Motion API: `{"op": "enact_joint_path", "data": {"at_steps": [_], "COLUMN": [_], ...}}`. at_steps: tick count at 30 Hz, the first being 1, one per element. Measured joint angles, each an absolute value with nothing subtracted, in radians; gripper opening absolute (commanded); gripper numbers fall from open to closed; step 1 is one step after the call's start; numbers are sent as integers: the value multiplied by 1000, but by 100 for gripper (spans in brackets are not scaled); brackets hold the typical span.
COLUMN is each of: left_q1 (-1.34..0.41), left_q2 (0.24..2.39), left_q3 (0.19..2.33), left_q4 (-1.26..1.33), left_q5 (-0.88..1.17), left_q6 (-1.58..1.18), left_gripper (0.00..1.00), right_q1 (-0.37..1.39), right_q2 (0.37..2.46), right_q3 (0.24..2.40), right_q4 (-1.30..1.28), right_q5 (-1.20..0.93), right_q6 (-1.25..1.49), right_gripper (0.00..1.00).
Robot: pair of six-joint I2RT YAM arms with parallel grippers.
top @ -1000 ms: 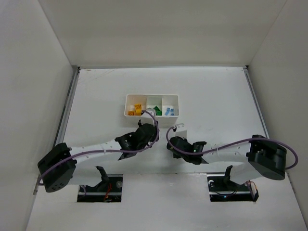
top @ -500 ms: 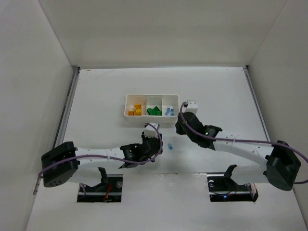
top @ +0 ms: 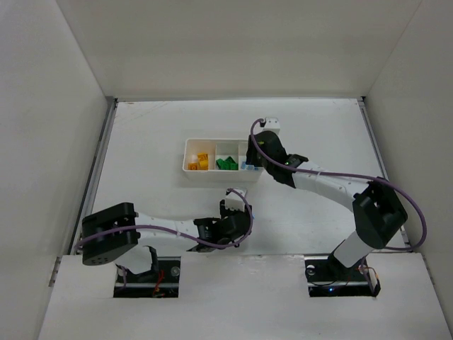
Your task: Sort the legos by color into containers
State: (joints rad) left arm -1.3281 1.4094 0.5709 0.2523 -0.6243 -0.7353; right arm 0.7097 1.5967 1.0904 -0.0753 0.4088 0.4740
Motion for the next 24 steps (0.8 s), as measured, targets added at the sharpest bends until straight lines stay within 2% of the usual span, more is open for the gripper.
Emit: {"op": "enact_joint_path", "data": {"at_steps": [5,13,24], "left_q1": [-1340,-1353,-1353], "left_q2": [1472,1571,1677], "left_q3": [607,685,756], "left_q4": [262,263,227], "left_q5": [-630,-631,-650], "left_q6": [-738,-733,-730], "left_gripper": [50,48,38], "right_q1": [714,738,741], "right_q2": [1545,1349,1175], "right_q3": [1078,909,718], "right_q4": [-67,-12,-15], "right_q5": [400,400,389], "right_q6": [467,472,514], "right_gripper": [55,55,55]}}
